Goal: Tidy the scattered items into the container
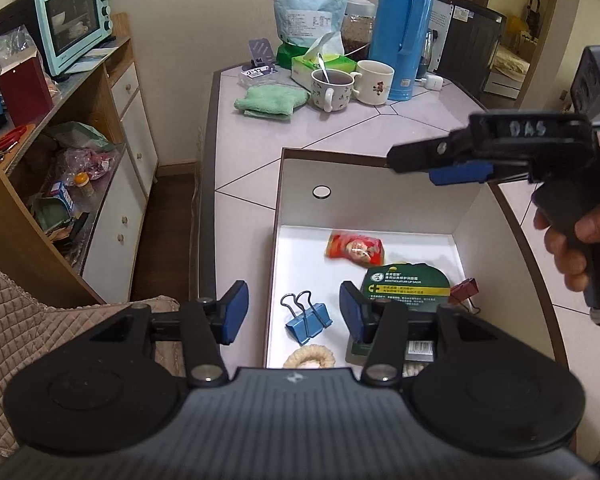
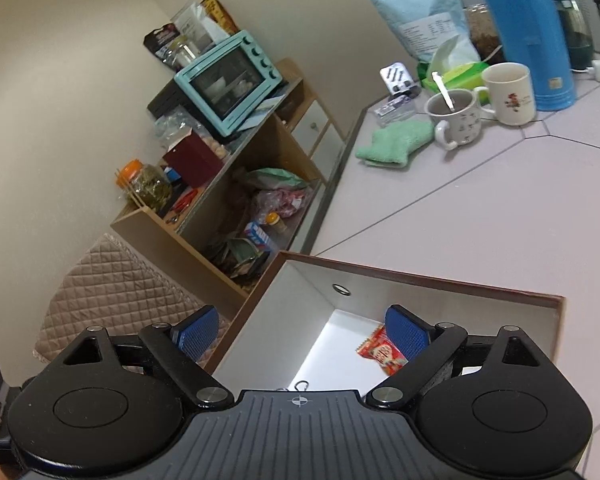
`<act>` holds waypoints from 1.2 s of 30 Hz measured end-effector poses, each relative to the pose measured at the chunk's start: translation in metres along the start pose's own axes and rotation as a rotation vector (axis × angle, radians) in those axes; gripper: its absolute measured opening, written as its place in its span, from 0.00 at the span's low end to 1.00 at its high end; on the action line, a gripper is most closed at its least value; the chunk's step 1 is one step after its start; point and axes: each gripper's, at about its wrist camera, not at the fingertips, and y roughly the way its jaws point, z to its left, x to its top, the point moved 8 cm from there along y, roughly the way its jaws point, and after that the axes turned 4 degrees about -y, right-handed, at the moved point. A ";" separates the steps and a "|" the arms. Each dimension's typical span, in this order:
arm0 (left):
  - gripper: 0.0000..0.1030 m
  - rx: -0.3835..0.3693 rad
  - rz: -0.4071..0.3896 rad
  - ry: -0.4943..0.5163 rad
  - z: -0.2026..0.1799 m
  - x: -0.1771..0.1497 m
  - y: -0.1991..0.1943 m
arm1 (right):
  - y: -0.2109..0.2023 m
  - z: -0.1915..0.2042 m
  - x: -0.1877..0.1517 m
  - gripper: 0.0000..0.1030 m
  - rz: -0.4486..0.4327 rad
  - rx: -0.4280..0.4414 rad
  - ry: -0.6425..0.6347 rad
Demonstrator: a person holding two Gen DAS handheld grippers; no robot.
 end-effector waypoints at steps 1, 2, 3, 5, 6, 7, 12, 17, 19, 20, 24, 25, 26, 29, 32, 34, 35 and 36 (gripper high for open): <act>0.48 0.002 0.001 0.000 0.000 0.000 0.000 | -0.004 0.000 0.000 0.90 0.008 -0.013 0.006; 0.50 0.004 0.001 0.001 -0.001 -0.001 -0.001 | -0.009 -0.001 -0.001 0.90 0.018 -0.028 0.007; 0.52 0.006 0.003 0.001 -0.002 -0.001 -0.001 | -0.015 0.000 -0.002 0.90 0.028 -0.047 0.003; 0.56 0.010 0.002 0.004 -0.004 -0.002 -0.003 | -0.026 0.001 -0.007 0.90 0.044 -0.089 -0.012; 0.59 0.011 0.000 0.006 -0.005 -0.002 -0.004 | -0.031 0.001 -0.011 0.90 0.049 -0.115 -0.021; 0.61 0.012 -0.002 0.008 -0.007 -0.002 -0.005 | -0.036 0.001 -0.015 0.90 0.052 -0.142 -0.031; 0.64 0.010 -0.012 0.017 -0.018 -0.003 -0.011 | -0.055 0.005 -0.045 0.90 0.090 -0.233 -0.086; 0.67 0.005 -0.018 0.028 -0.030 -0.007 -0.017 | -0.072 0.013 -0.068 0.90 0.108 -0.294 -0.138; 0.71 0.011 -0.024 0.031 -0.035 -0.009 -0.020 | -0.077 0.018 -0.076 0.90 0.113 -0.307 -0.160; 0.74 0.014 -0.027 0.033 -0.037 -0.010 -0.021 | -0.080 0.021 -0.079 0.90 0.114 -0.310 -0.169; 0.80 0.026 -0.039 0.048 -0.047 -0.015 -0.027 | -0.090 0.027 -0.089 0.90 0.104 -0.314 -0.173; 0.80 0.029 -0.041 0.052 -0.050 -0.016 -0.029 | -0.093 0.028 -0.091 0.90 0.099 -0.315 -0.169; 0.82 0.031 -0.044 0.055 -0.052 -0.017 -0.030 | -0.095 0.029 -0.093 0.90 0.094 -0.315 -0.167; 0.84 0.035 -0.056 0.057 -0.057 -0.020 -0.036 | -0.103 0.033 -0.096 0.90 0.078 -0.312 -0.160; 0.85 0.041 -0.059 0.055 -0.062 -0.025 -0.042 | -0.110 0.036 -0.099 0.90 0.065 -0.307 -0.146; 0.86 0.051 -0.058 0.053 -0.063 -0.028 -0.045 | -0.115 0.037 -0.101 1.00 0.058 -0.307 -0.133; 0.86 0.058 -0.057 0.053 -0.064 -0.030 -0.047 | -0.118 0.038 -0.101 1.00 0.045 -0.299 -0.128; 0.87 0.065 -0.057 0.053 -0.064 -0.031 -0.049 | -0.121 0.039 -0.102 1.00 0.039 -0.299 -0.126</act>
